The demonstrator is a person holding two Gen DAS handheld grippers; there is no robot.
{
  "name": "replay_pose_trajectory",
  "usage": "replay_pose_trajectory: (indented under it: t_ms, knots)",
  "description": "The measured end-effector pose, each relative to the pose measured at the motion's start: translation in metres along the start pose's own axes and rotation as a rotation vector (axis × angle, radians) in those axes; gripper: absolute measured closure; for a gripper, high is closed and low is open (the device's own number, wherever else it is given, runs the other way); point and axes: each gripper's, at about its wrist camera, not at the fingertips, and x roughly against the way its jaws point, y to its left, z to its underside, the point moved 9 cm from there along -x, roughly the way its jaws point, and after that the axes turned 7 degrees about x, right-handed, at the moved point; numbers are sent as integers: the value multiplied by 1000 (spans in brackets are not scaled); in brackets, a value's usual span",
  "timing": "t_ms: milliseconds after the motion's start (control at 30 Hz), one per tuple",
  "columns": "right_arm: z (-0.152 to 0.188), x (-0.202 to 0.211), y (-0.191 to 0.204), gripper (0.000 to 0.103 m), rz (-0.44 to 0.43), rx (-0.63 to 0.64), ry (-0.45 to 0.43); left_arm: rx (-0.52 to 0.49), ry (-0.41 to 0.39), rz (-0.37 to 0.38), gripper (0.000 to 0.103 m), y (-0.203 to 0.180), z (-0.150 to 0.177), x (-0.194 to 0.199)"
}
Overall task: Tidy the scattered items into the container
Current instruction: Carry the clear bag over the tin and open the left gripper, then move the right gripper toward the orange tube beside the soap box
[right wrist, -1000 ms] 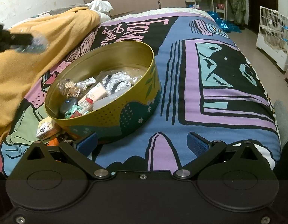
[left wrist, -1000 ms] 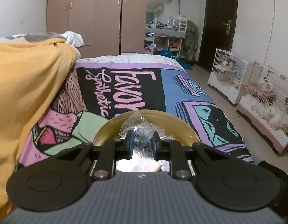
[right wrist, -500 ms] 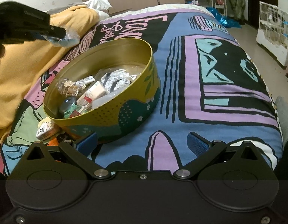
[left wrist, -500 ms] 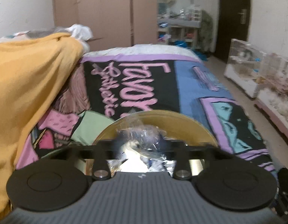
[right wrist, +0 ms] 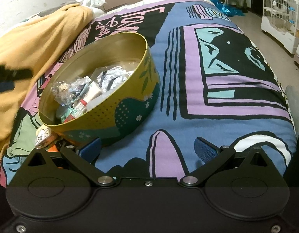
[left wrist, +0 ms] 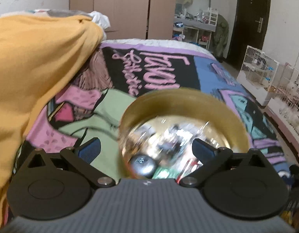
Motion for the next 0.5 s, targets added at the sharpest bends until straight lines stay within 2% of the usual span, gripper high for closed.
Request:
replay_pose_trajectory:
  t_ms: [267, 367, 500]
  knots:
    - [0, -1, 3, 0, -8, 6, -13, 22, 32, -33, 0, 48, 53, 15]
    - [-1, 1, 7, 0, -22, 22, -27, 67, 62, -20, 0, 57, 67, 15]
    - [-1, 1, 12, 0, -26, 46, -36, 72, 61, -17, 0, 59, 81, 13]
